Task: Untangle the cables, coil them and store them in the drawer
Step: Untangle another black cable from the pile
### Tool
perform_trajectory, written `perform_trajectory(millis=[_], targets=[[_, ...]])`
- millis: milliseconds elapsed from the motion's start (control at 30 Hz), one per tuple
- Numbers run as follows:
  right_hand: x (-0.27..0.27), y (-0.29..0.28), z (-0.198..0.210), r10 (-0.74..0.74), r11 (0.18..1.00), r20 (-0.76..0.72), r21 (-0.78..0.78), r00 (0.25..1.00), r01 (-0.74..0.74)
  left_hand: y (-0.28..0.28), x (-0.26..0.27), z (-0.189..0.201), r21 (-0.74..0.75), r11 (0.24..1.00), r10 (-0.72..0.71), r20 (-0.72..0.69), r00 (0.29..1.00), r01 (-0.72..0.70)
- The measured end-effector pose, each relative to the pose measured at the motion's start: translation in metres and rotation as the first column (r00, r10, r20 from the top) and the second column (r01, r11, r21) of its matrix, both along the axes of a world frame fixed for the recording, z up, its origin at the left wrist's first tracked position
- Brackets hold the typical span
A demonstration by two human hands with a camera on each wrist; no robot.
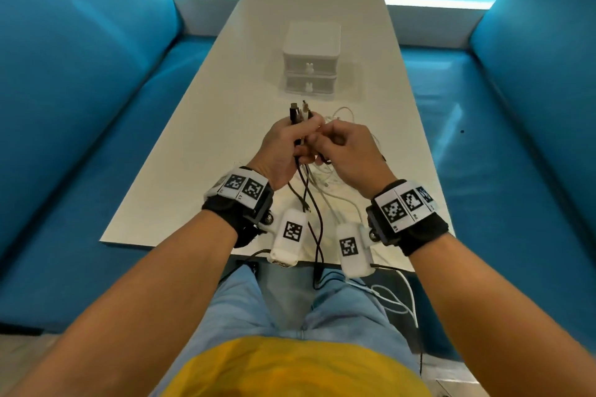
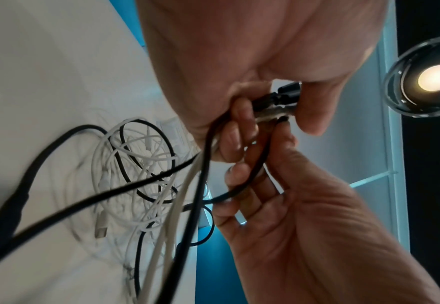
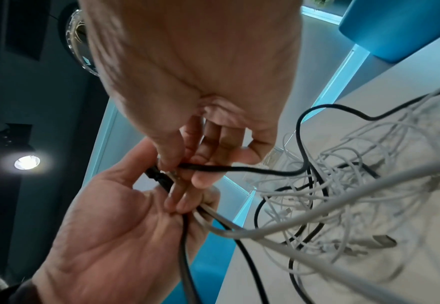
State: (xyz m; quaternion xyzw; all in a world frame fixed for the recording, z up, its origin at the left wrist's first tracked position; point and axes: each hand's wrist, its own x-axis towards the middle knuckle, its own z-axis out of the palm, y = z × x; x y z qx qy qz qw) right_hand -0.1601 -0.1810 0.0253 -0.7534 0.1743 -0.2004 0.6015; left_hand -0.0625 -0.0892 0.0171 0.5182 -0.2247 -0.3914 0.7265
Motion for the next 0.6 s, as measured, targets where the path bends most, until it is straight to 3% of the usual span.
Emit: perform_trajectory(millis=[167, 300, 367, 500, 600], targets=[[-0.002, 0.001, 0.001, 0.028, 0.999, -0.001, 0.02, 1.0, -0.028, 0.004, -0.002, 0.005, 0.049, 0.999, 0.021, 0.011, 1.0, -0.022], [-0.005, -0.021, -0.009, 0.099, 0.986, -0.168, -0.113, 0.981, -0.119, 0.005, 0.01, 0.016, 0.025, 0.997, 0.078, -0.084, 0.993, -0.076], [-0.012, -0.038, -0.018, 0.076, 0.987, -0.215, -0.126, 0.974, -0.105, 0.007, 0.02, 0.027, -0.026, 0.994, 0.099, -0.13, 0.987, -0.104], [-0.021, -0.071, -0.023, -0.029, 0.982, -0.253, -0.19, 0.967, -0.021, 0.013, 0.026, 0.046, -0.082, 0.995, 0.044, -0.064, 0.997, -0.049], [-0.017, -0.094, -0.023, -0.113, 0.951, -0.303, -0.309, 0.946, 0.014, 0.015, 0.02, 0.051, -0.204, 0.978, 0.01, -0.158, 0.987, -0.042]])
